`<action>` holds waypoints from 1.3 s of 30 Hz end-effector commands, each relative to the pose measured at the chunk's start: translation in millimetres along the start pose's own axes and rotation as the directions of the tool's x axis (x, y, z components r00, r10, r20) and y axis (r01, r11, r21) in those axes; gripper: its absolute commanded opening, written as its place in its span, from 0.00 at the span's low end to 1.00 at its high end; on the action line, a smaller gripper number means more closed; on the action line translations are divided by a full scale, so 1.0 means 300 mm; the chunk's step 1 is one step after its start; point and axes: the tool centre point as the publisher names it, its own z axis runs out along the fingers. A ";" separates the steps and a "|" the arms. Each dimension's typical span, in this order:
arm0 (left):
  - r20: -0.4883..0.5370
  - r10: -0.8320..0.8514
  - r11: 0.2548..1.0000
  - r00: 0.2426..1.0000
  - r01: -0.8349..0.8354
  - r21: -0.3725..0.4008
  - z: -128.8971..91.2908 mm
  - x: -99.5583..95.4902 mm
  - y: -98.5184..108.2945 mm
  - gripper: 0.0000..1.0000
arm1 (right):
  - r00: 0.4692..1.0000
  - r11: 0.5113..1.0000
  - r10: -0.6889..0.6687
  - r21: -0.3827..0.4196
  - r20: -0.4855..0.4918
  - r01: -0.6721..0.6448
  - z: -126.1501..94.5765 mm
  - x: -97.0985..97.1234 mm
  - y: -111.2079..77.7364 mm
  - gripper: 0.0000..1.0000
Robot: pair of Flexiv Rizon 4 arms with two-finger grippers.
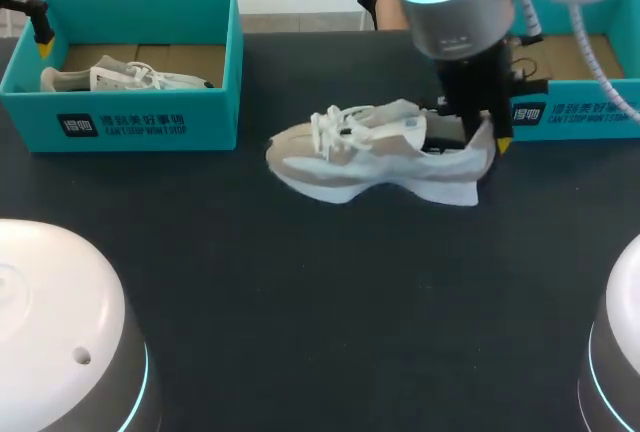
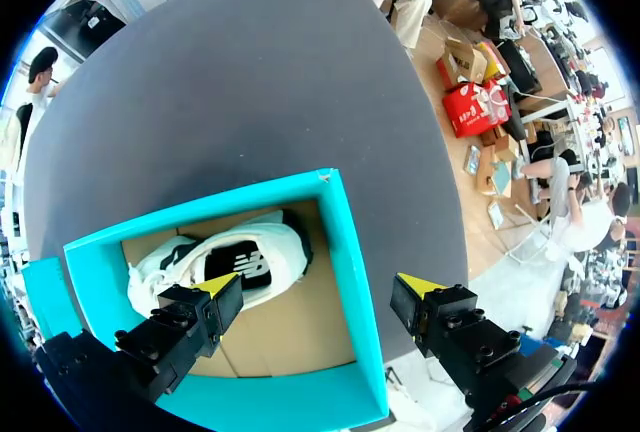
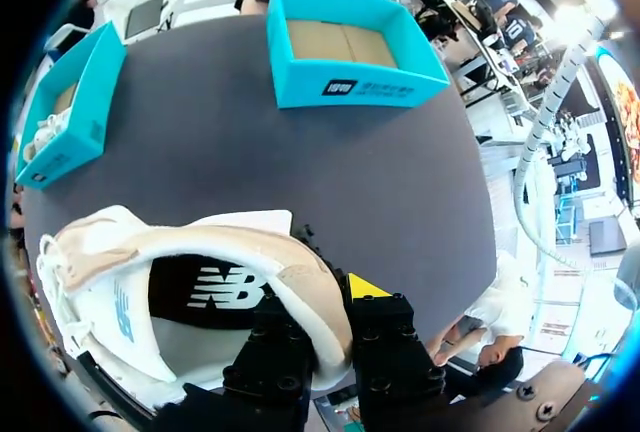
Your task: Take the shoe out of the shoebox, open the shoe tongue, remove and reinsert the insole, then place the shoe into the shoebox
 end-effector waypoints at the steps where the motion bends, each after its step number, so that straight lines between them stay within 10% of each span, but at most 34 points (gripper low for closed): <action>1: -0.001 0.001 1.000 1.000 -0.001 0.000 0.000 0.001 0.000 1.00 | 1.000 1.000 0.001 0.004 0.020 -0.001 -0.008 0.016 0.008 0.00; 17: -0.001 0.001 1.000 1.000 -0.001 0.000 0.000 0.001 0.000 1.00 | 1.000 1.000 0.001 0.004 0.020 -0.001 -0.008 0.016 0.008 0.00; 39: -0.001 0.001 1.000 1.000 -0.001 0.000 0.000 0.001 0.000 1.00 | 0.999 0.997 -0.037 0.061 -0.039 0.039 0.314 0.270 -0.159 0.00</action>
